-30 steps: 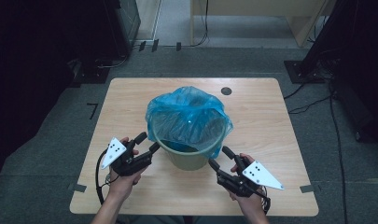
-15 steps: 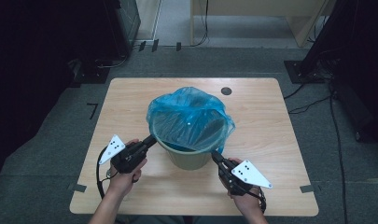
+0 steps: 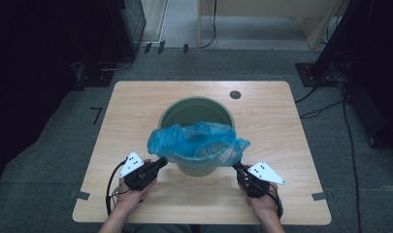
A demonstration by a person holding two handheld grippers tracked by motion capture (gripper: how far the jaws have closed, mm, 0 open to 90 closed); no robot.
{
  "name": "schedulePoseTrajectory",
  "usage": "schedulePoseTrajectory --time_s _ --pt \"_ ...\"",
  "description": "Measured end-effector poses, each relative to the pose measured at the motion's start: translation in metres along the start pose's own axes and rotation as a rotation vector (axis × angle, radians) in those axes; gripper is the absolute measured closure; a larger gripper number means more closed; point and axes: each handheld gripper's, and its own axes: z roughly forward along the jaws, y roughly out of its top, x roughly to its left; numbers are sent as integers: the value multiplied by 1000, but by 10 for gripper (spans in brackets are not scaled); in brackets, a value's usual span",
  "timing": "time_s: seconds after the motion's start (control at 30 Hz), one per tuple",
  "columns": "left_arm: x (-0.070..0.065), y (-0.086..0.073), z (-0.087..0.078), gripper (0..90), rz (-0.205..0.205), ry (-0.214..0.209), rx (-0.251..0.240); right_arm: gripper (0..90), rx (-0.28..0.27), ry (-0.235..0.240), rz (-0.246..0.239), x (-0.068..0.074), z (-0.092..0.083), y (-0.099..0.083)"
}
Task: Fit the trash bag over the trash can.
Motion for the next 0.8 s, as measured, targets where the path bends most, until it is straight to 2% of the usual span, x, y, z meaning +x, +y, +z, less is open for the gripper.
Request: schedulePoseTrajectory --time_s 0.07,0.13,0.17,0.2,0.27,0.3,0.37,0.4,0.43,0.47,0.53,0.7,0.77,0.8 --pt "-1 0 4 900 8 26 23 900 25 -27 -37 2 4 -2" --pt "-1 -1 5 897 -10 28 18 900 38 -36 -41 3 7 -3" --pt "-1 -1 4 801 -12 25 5 897 29 -25 -30 3 6 -3" --pt "-1 -1 2 801 -17 14 -15 897 29 -25 -30 3 6 -3" --pt "0 -1 -4 630 -18 -17 -49 719 -5 37 -19 2 1 -1" --pt "0 0 -7 580 -20 -24 -63 674 -23 78 -24 1 -4 1" --pt "1 1 -13 553 -16 -23 -88 567 -77 154 -55 -3 -19 6" --pt "2 2 -16 553 -19 -24 -99 567 -77 154 -55 -3 -19 6" --pt "3 3 -18 548 -23 -17 -112 536 -108 185 -59 -8 -27 11" --pt "3 4 -20 548 -32 -14 -126 536 -108 185 -59 -8 -27 11" --pt "4 8 -24 549 -62 -20 -161 509 -127 215 -54 -13 -35 15" --pt "2 22 -36 533 -72 8 -230 477 -104 232 -36 -27 -41 16" --pt "2 27 -40 510 -75 33 -256 456 -95 258 -28 -32 -41 14" --pt "2 29 -42 503 -73 32 -265 444 -87 264 -28 -33 -41 14"
